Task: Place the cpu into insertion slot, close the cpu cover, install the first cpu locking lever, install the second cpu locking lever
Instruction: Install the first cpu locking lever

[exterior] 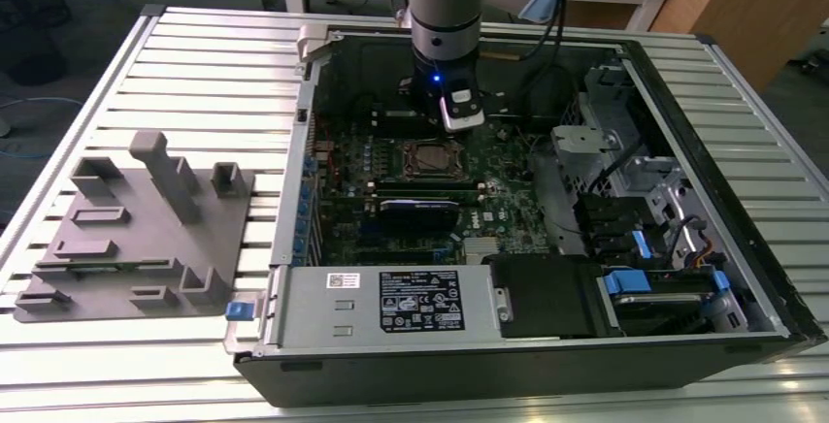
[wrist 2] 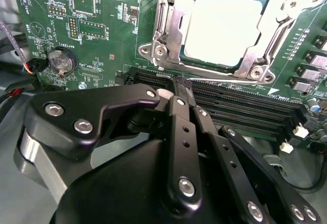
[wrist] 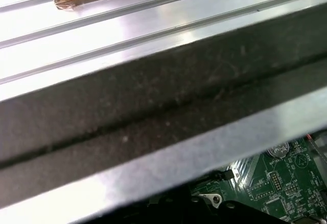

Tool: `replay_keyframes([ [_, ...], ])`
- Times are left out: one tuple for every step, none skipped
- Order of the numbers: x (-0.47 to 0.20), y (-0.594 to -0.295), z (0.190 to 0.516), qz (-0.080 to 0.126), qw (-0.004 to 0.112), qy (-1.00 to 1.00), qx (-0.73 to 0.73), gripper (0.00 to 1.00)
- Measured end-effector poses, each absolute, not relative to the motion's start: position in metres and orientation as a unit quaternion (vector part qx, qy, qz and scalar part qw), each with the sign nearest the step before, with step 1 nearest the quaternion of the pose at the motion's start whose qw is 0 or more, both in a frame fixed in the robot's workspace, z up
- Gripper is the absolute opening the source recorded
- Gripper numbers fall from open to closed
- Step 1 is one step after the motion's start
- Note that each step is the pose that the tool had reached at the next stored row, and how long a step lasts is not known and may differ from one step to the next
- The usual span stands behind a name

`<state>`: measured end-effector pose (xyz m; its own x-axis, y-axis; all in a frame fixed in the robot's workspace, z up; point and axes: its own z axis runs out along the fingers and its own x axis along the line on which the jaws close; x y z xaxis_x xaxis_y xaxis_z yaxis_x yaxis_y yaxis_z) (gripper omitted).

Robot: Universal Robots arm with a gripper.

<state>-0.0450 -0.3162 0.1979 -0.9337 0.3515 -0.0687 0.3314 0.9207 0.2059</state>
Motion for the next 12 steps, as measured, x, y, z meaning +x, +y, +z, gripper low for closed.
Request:
replay_keyframes([
  [-0.0450,-0.3162,0.1977,0.095,0.052,0.979,0.174,0.10],
  [-0.0450,-0.3163,0.1977,0.094,0.053,0.979,0.174,0.10],
  [-0.0450,-0.3162,0.1978,0.093,0.053,0.979,0.174,0.10],
  [-0.0450,-0.3162,0.1978,0.093,0.053,0.979,0.174,0.10],
  [-0.0450,-0.3160,0.1978,0.093,0.053,0.979,0.174,0.10],
  [-0.0450,-0.3160,0.1978,0.093,0.053,0.979,0.174,0.10],
  [-0.0450,-0.3160,0.1980,0.093,0.053,0.979,0.174,0.10],
  [-0.0450,-0.3160,0.1983,0.093,0.053,0.979,0.174,0.10],
  [-0.0450,-0.3160,0.1987,0.093,0.053,0.979,0.174,0.10],
  [-0.0450,-0.3160,0.1991,0.093,0.053,0.979,0.174,0.10],
  [-0.0450,-0.3160,0.1997,0.093,0.053,0.979,0.174,0.10],
  [-0.0450,-0.3160,0.2005,0.093,0.053,0.979,0.174,0.10],
])
